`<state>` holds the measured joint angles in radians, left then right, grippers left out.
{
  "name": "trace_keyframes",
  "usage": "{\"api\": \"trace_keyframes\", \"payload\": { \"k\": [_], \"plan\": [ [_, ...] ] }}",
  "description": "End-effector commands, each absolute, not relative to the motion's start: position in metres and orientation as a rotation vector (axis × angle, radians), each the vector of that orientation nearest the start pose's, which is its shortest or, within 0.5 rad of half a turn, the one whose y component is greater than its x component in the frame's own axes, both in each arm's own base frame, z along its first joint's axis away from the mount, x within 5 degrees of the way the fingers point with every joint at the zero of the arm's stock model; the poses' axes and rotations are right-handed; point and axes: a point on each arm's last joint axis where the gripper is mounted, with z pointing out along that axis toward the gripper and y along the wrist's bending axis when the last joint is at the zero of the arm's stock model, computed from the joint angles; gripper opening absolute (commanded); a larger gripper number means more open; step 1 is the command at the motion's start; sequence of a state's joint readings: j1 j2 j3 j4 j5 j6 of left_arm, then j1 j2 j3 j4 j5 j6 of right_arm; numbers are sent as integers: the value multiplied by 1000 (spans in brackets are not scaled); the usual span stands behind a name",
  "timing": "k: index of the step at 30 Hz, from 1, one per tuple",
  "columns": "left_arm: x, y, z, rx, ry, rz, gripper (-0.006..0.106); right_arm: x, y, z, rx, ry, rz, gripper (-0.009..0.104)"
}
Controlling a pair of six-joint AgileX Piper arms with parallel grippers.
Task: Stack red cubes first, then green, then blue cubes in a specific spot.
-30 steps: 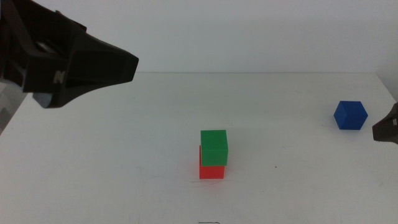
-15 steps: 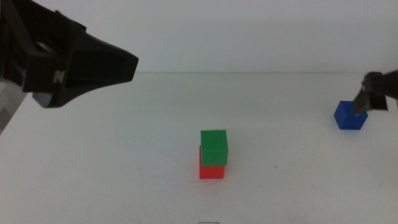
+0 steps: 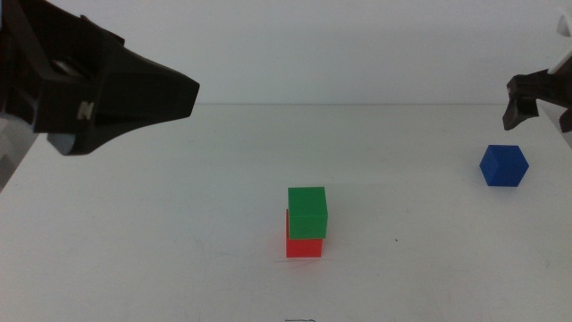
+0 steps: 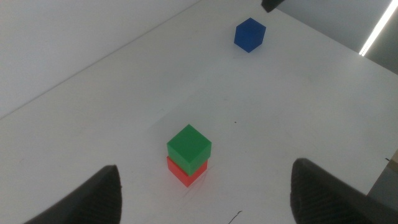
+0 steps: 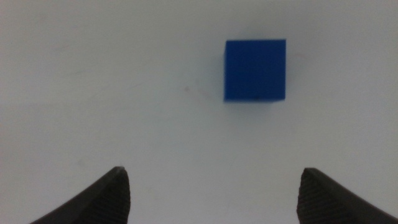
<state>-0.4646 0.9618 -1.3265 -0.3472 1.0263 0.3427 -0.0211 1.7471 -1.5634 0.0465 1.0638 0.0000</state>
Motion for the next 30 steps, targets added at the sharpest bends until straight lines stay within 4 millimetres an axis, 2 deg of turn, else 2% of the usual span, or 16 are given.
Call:
{"api": "trace_keyframes", "payload": {
  "k": [1, 7, 13, 24, 30],
  "plan": [
    [128, -95, 475, 770, 1875, -527, 92, 384, -12, 328, 23, 2657, 12, 81],
    [128, -95, 475, 770, 1875, -527, 92, 420, -17, 306, 1, 2712, -38, 81],
    [128, -95, 475, 770, 1875, -527, 92, 442, -22, 286, 3, 2761, -40, 81],
    [128, -95, 475, 770, 1875, -527, 92, 459, -24, 242, -5, 2832, -59, 81],
    [128, -95, 475, 770, 1875, -527, 92, 462, -25, 237, 0, 2832, -66, 81]
  ]
}}
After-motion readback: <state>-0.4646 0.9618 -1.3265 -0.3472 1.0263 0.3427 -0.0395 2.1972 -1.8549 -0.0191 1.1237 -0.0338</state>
